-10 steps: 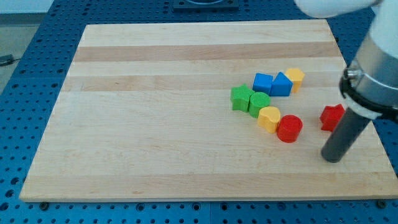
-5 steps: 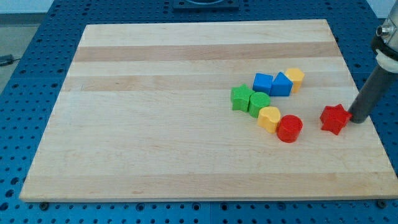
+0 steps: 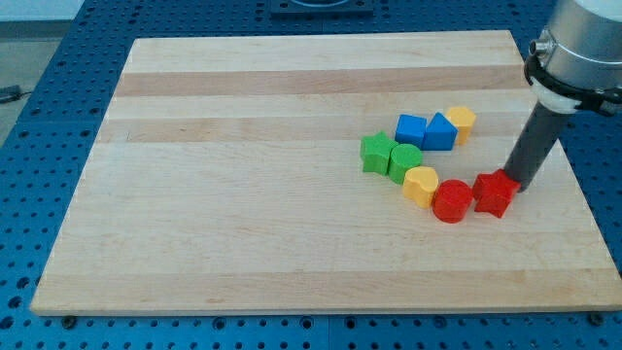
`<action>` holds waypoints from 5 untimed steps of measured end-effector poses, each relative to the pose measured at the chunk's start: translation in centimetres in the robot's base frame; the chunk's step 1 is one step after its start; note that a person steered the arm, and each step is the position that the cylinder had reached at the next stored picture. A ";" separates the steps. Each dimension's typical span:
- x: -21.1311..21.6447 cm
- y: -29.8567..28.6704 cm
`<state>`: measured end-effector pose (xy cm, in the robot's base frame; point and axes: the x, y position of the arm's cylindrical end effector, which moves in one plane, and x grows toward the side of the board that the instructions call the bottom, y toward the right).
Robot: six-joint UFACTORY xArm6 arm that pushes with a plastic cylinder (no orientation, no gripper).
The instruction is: Move the red star right to the red circle
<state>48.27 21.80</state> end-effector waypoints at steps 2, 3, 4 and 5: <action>0.0 -0.5; 0.0 -0.6; 0.0 -0.6; 0.0 -1.1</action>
<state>48.27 20.69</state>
